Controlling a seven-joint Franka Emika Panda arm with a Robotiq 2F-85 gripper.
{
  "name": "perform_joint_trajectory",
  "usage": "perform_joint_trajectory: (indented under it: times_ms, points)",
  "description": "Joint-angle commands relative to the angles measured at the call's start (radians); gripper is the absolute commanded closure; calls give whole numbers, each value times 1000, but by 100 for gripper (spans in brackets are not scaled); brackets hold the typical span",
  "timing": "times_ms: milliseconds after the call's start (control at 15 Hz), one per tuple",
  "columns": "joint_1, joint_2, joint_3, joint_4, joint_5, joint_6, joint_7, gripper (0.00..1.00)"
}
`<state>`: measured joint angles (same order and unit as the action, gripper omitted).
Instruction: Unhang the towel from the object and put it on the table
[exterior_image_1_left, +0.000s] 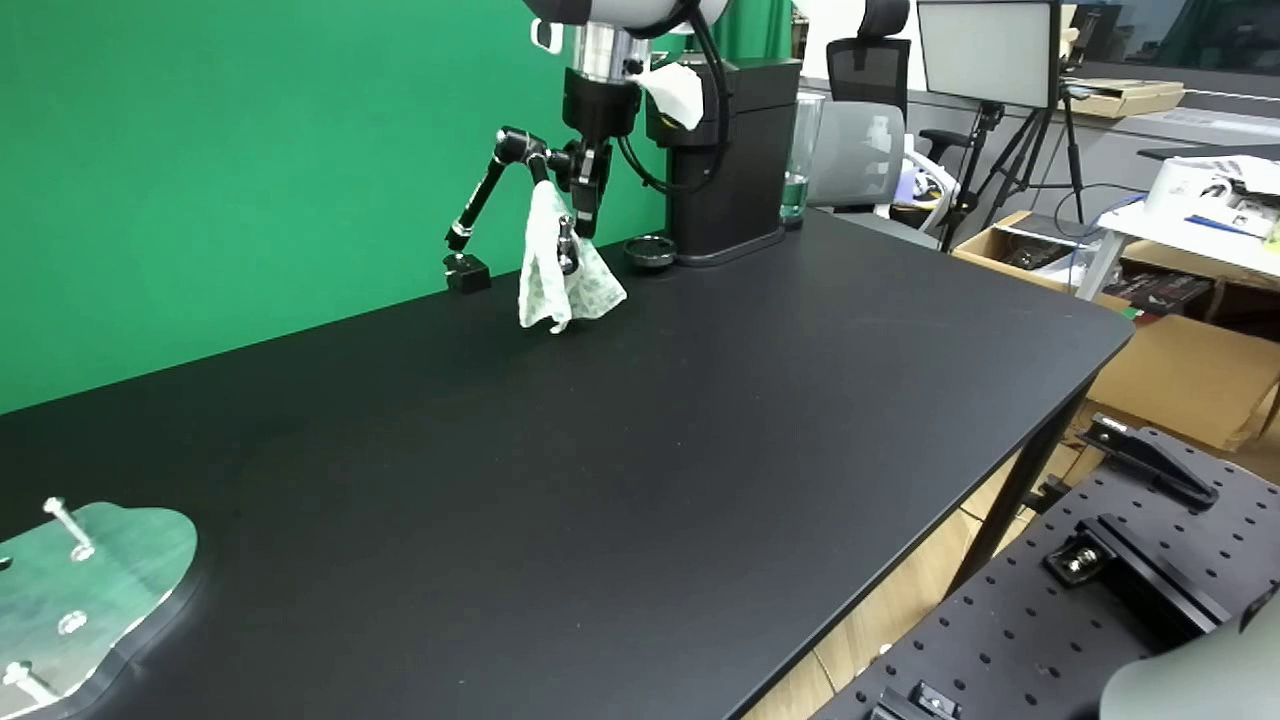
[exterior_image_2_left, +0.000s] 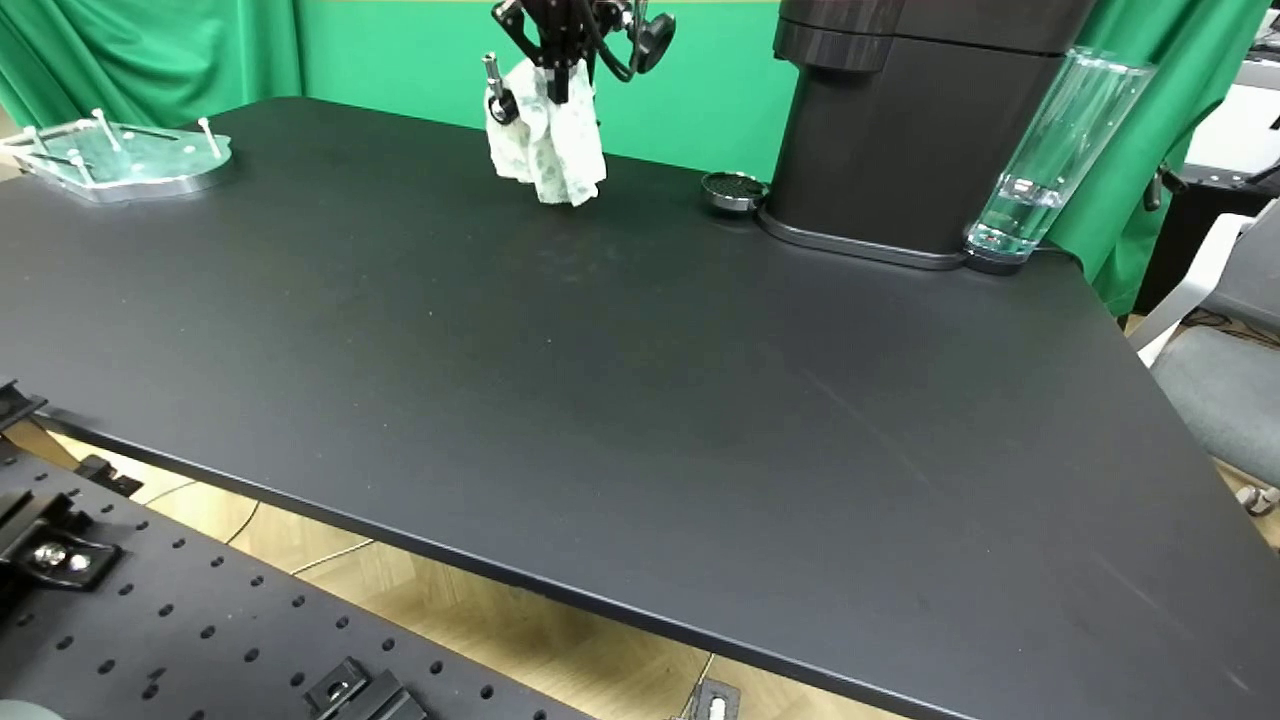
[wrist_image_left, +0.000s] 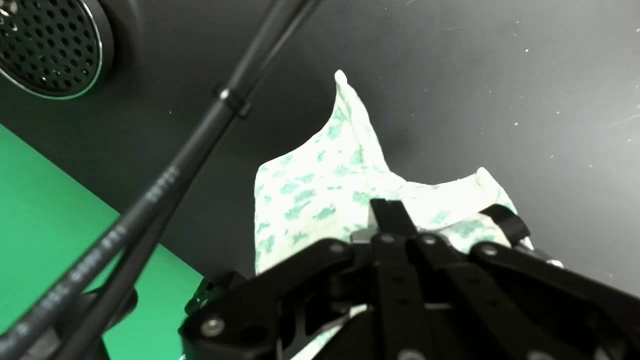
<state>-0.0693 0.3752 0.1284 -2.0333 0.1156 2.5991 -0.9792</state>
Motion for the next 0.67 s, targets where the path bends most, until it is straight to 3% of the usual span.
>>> perform_joint_trajectory:
  times_ms: [0,600]
  points:
    - [-51,-143,8,-165,96,97,60,100]
    - [-133,-409,-12,-396,486,268,43,100]
